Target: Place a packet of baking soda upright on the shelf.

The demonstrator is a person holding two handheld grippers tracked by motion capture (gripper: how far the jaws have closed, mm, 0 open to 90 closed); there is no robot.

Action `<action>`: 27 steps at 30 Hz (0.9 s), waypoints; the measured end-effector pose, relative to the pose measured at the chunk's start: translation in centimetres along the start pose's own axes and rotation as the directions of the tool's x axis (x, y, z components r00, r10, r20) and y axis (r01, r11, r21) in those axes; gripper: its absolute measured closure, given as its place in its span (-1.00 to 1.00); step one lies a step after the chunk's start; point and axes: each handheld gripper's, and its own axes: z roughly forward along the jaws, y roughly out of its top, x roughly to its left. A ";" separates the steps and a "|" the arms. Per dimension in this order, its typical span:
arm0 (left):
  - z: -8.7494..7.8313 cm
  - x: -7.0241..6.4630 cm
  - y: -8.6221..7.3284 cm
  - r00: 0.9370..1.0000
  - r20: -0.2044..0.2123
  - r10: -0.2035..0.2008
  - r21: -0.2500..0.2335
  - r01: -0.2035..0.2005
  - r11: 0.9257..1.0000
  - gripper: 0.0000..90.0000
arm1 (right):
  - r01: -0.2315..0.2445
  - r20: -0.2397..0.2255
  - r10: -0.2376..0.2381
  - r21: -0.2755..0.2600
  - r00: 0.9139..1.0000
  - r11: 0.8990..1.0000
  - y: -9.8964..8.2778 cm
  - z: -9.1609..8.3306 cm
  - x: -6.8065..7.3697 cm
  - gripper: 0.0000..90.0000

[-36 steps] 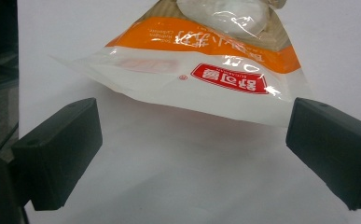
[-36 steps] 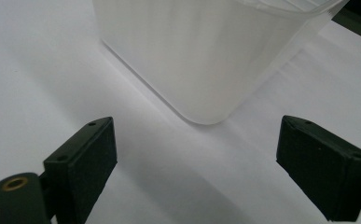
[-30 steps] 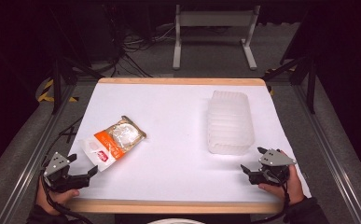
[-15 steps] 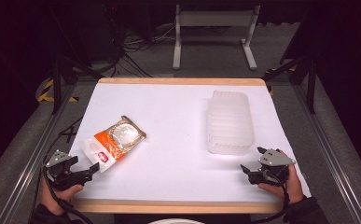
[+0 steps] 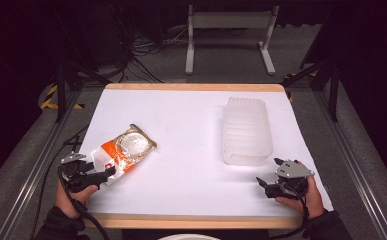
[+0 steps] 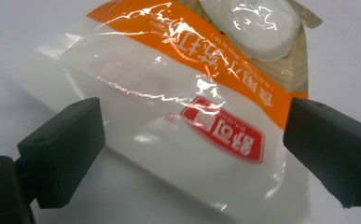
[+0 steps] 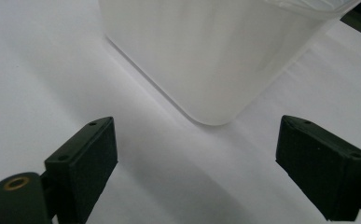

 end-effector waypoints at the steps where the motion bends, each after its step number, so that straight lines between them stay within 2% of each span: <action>1: 0.1 -0.1 0.2 1.000 -0.005 0.000 -0.011 0.000 1.000 -0.86 | 0.001 0.000 -0.001 0.000 1.000 1.000 0.0 0.0 0.0 -0.71; 2: 0.2 -0.1 0.3 1.000 -0.003 0.000 -0.013 0.000 1.000 -0.85 | 0.001 -0.001 -0.001 0.001 1.000 1.000 0.0 0.0 0.0 -0.71; 4: 0.5 -0.2 0.9 0.999 0.033 -0.019 -0.037 0.021 0.999 -0.82 | 0.001 -0.002 -0.001 0.003 1.000 1.000 0.0 0.1 0.1 -0.71; 6: 0.8 -0.3 1.4 0.999 0.037 -0.021 -0.058 0.023 0.998 -0.80 | 0.005 -0.004 -0.005 0.003 1.000 1.000 0.0 0.1 0.1 -0.71; 8: 0.4 -0.5 1.6 1.000 -0.013 -0.021 -0.056 0.020 0.998 -0.78 | 0.007 -0.002 -0.007 0.004 1.000 1.000 0.0 0.1 0.1 -0.71; 11: -0.3 -0.3 1.5 0.999 -0.009 -0.031 -0.065 0.031 0.997 -0.78 | 0.013 -0.003 -0.013 0.002 1.000 1.000 0.0 0.0 0.1 -0.71; 13: -1.5 0.1 1.0 0.996 -0.072 -0.055 -0.081 0.049 0.995 -0.80 | 0.008 0.000 -0.008 -0.001 1.000 1.000 -0.1 -0.2 0.0 -0.71; 14: -2.1 0.5 0.5 0.995 -0.069 -0.071 -0.084 0.065 0.994 -0.81 | 0.004 0.002 -0.004 -0.004 1.000 1.000 -0.1 -0.2 -0.1 -0.71; 16: -2.5 0.9 -0.2 0.993 -0.066 -0.094 -0.081 0.089 0.993 -0.83 | 0.007 0.000 -0.007 -0.004 1.000 1.000 -0.2 -0.3 -0.1 -0.71; 19: -2.2 1.3 -0.8 0.991 -0.082 -0.102 -0.039 0.099 0.994 -0.85 | 0.013 0.001 -0.013 -0.005 1.000 1.000 -0.1 -0.3 0.0 -0.71; 21: -1.8 1.2 -0.9 0.990 -0.090 -0.109 -0.031 0.106 0.994 -0.86 | 0.022 0.000 -0.022 -0.003 1.000 1.000 0.0 -0.2 0.1 -0.71; 25: -1.4 1.0 -1.0 0.991 -0.042 -0.131 -0.020 0.130 0.991 -0.86 | 0.029 -0.003 -0.029 0.000 1.000 1.000 0.0 -0.1 0.2 -0.71; 27: -1.1 1.0 -1.1 0.988 -0.007 -0.156 -0.018 0.156 0.988 -0.86 | 0.027 -0.003 -0.027 0.000 1.000 1.000 0.0 -0.2 0.1 -0.71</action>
